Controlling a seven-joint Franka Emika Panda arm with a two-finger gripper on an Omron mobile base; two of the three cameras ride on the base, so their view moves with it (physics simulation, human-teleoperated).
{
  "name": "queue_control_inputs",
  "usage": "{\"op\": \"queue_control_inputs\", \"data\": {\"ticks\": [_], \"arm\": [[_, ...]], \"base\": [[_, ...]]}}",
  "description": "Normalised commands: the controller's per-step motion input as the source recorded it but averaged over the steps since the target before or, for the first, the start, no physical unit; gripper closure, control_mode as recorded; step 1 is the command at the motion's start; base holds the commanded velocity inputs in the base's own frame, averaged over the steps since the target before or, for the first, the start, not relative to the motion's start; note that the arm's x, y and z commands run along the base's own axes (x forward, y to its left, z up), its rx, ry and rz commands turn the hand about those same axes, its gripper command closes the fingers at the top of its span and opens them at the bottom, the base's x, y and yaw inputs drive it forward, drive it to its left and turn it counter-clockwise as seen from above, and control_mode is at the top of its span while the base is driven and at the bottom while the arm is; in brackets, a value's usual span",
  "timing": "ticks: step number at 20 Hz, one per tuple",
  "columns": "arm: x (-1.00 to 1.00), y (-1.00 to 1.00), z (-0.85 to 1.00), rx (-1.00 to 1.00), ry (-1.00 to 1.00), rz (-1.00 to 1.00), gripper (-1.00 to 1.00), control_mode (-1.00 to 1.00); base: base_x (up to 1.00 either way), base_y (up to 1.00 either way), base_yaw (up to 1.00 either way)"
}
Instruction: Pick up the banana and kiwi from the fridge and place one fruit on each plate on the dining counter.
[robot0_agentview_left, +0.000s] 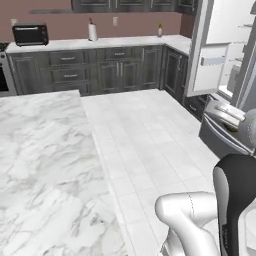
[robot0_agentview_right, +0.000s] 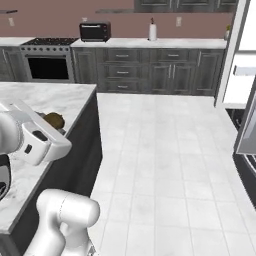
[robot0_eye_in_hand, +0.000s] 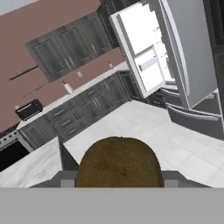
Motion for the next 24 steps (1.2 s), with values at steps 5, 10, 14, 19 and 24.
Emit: {"op": "queue_control_inputs", "data": {"ticks": [5,10,14,19,24], "arm": [[0.00,0.00,0.00,0.00,0.00,0.00,1.00,1.00],[0.00,0.00,0.00,0.00,0.00,0.00,1.00,1.00],[0.00,0.00,0.00,0.00,0.00,0.00,1.00,1.00],[0.00,0.00,0.00,0.00,0.00,0.00,1.00,1.00],[0.00,0.00,0.00,0.00,0.00,0.00,1.00,1.00]], "base": [[-1.00,0.26,0.18],[-1.00,-0.49,0.12],[-1.00,-0.20,0.15],[-0.86,0.71,0.27],[-0.37,1.00,0.26]]}}
